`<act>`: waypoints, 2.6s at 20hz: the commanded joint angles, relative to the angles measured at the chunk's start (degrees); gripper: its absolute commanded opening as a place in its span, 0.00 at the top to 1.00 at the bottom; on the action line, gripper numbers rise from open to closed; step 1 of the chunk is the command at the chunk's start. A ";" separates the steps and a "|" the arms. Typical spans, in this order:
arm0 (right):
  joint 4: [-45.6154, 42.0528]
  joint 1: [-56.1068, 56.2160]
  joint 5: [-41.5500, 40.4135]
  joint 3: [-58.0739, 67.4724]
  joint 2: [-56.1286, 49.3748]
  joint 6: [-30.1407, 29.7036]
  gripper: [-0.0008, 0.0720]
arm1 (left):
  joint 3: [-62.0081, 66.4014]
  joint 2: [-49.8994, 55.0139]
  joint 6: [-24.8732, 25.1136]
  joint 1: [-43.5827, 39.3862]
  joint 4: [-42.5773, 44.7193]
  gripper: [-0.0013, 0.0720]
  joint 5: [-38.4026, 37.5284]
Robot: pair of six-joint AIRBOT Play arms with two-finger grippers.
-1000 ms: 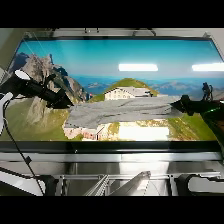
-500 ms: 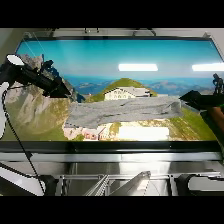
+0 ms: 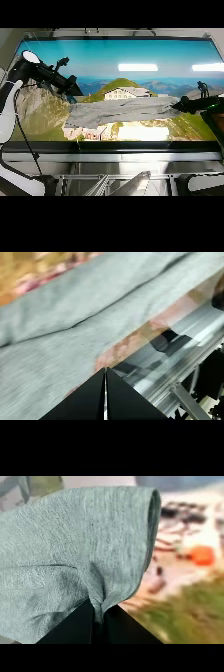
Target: Fold the shirts.
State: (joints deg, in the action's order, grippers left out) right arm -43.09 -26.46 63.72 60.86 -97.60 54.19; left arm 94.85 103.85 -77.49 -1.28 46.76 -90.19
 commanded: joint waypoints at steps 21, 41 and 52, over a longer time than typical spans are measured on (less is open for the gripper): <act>26.73 2.14 27.30 6.49 10.95 -1.49 0.97 | 12.70 23.17 -1.03 -25.83 -5.86 0.96 13.14; 41.88 69.00 -27.67 26.08 -15.19 -10.45 0.97 | 0.57 -17.75 7.15 15.39 -10.82 0.96 3.98; 1.86 54.82 5.01 32.37 -5.60 13.33 0.85 | -17.94 -29.09 10.62 17.22 -10.91 0.96 6.16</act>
State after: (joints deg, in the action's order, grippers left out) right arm -22.85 33.61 61.84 92.95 -108.20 57.36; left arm 80.47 77.30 -67.77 16.47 35.86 -84.75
